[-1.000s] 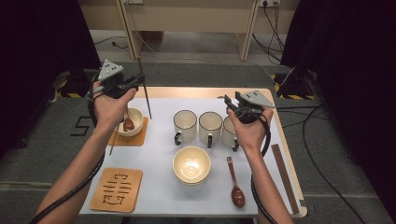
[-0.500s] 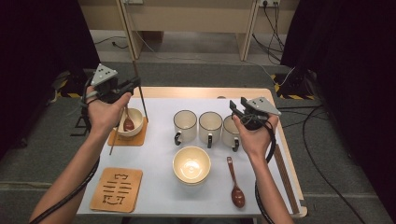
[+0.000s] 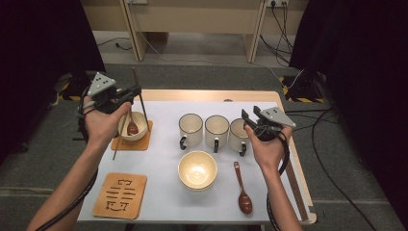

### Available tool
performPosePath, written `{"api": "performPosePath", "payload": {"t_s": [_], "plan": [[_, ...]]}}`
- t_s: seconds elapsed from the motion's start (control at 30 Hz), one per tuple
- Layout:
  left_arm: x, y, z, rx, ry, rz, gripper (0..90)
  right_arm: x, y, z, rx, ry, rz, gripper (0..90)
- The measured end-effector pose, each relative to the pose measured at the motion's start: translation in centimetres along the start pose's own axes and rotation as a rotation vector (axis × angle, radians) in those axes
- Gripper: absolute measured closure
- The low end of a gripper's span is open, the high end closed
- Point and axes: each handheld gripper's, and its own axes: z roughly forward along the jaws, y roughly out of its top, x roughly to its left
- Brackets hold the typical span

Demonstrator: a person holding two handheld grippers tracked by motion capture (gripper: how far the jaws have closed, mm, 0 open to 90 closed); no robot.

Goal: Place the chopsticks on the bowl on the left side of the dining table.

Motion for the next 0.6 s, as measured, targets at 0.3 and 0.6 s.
{"api": "performPosePath", "payload": {"t_s": [0.3, 0.6], "plan": [[-0.1, -0.7, -1.1, 0.005, -0.008, -0.003, 83.9, -0.5, -0.9, -1.0, -0.004, -0.016, 0.008, 52.5], [0.2, -1.2, -2.2, 0.002, -0.016, -0.018, 83.9, -0.7, -1.6, -1.7, -0.004, -0.024, 0.01, 51.9]]}}
